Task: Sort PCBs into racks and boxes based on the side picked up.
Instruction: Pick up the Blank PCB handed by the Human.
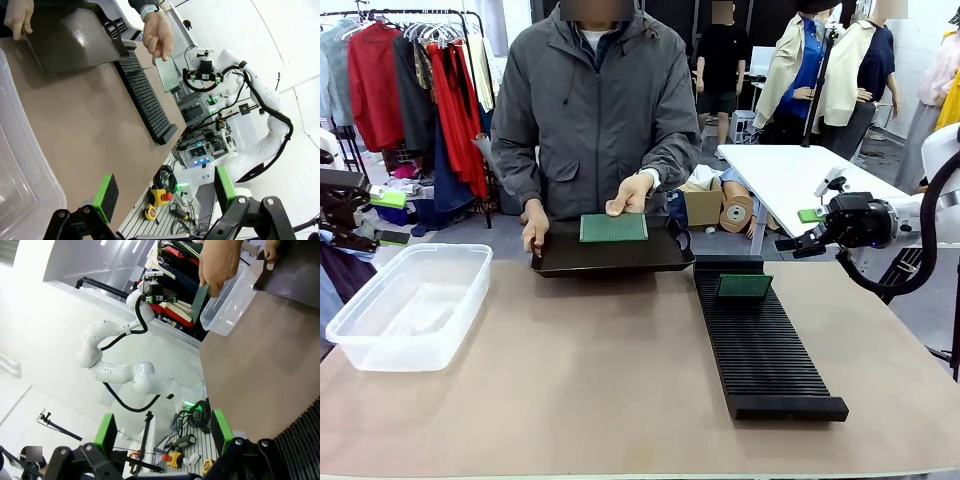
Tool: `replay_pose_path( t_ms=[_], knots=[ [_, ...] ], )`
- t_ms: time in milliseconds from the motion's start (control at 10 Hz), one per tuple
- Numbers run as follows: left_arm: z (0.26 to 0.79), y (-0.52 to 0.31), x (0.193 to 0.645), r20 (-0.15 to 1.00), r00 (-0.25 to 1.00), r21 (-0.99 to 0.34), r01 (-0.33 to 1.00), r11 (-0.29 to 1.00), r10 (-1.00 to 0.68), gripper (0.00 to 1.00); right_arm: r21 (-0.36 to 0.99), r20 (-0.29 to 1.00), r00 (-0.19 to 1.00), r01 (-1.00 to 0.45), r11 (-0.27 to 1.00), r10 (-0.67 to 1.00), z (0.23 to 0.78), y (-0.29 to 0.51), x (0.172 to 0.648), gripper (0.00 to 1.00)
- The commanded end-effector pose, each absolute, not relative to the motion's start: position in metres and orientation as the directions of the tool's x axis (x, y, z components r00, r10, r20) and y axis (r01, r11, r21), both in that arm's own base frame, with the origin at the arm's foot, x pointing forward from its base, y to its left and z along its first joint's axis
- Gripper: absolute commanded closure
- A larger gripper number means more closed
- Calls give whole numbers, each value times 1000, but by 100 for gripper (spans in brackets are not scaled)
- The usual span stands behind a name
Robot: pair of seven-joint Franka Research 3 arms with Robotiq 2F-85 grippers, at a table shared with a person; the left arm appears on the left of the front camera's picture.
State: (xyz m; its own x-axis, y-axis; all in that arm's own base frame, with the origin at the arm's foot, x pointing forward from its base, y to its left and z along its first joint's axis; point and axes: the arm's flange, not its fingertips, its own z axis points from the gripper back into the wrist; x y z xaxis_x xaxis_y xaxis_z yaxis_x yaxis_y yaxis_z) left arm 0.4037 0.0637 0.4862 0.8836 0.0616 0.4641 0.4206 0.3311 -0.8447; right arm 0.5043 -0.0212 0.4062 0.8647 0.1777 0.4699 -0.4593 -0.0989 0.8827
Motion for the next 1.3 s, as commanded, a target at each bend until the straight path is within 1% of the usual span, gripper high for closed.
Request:
replay_pose_path(
  t_ms=[0, 500, 1000, 1200],
  knots=[
    [488, 64, 402, 461, 886, -846, 419, 330, 58, 0, 899, 437, 881, -425, -102, 180, 412, -3, 524, 0],
    [488, 64, 402, 461, 886, -846, 419, 330, 58, 0, 940, 340, 913, -337, -53, 225, 420, 48, 542, 0],
    [488, 64, 402, 461, 886, -846, 419, 330, 58, 0, 956, 288, 919, -293, -23, 269, 419, 95, 576, 0],
    [488, 64, 402, 461, 886, -846, 419, 330, 58, 0, 965, 246, 927, -261, 16, 283, 416, 113, 589, 0]
  ],
)
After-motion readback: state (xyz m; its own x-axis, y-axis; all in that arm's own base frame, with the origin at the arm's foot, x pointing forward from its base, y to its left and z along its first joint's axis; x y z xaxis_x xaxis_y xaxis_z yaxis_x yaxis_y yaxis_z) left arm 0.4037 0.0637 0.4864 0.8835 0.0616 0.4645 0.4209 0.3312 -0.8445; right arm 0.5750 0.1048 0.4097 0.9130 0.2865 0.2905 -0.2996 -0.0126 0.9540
